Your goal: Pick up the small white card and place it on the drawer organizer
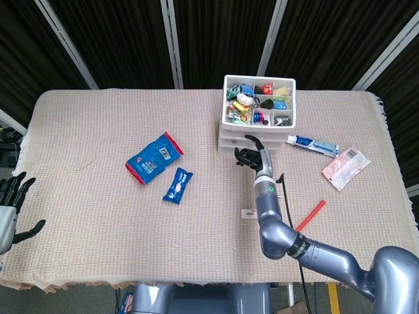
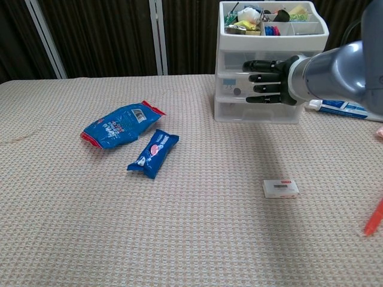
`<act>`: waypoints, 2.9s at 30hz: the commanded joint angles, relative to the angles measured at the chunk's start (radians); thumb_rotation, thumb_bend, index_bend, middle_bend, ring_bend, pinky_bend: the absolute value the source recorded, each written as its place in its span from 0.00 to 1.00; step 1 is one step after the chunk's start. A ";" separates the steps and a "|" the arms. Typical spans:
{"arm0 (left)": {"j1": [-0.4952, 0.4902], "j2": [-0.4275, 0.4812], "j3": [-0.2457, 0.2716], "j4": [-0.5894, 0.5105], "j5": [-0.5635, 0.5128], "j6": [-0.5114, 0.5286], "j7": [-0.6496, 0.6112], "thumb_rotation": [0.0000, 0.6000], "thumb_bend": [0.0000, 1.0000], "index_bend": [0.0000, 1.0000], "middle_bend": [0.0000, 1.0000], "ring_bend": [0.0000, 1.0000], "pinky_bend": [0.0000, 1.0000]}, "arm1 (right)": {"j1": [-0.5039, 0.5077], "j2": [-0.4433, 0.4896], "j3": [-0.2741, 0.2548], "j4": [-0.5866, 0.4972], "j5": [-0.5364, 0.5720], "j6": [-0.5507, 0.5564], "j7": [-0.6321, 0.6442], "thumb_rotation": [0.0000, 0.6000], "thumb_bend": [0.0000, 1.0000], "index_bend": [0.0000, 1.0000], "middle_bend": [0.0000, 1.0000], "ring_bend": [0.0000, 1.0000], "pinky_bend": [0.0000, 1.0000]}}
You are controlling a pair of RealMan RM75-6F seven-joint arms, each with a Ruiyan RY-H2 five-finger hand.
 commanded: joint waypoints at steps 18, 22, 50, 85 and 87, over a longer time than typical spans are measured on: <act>-0.004 0.007 0.000 -0.010 -0.013 -0.018 -0.001 1.00 0.26 0.09 0.00 0.00 0.00 | 0.009 -0.024 0.046 0.038 0.057 -0.027 -0.047 1.00 0.35 0.34 0.75 0.73 0.51; -0.004 0.007 0.001 -0.013 -0.013 -0.019 0.000 1.00 0.26 0.09 0.00 0.00 0.00 | -0.014 -0.013 0.044 -0.009 0.047 -0.021 -0.047 1.00 0.35 0.35 0.75 0.73 0.51; 0.001 -0.001 0.002 -0.012 -0.002 -0.004 0.008 1.00 0.25 0.10 0.00 0.00 0.00 | -0.193 0.097 -0.034 -0.327 -0.032 0.044 -0.042 1.00 0.35 0.35 0.74 0.73 0.51; 0.003 -0.002 0.001 -0.018 -0.010 -0.006 0.005 1.00 0.25 0.11 0.00 0.00 0.00 | -0.188 0.054 -0.260 -0.187 -0.562 0.289 -0.365 1.00 0.35 0.23 0.72 0.71 0.51; 0.003 -0.001 0.000 -0.017 -0.009 -0.005 0.008 1.00 0.25 0.11 0.00 0.00 0.00 | -0.186 0.048 -0.264 -0.168 -0.566 0.288 -0.382 1.00 0.35 0.24 0.72 0.71 0.51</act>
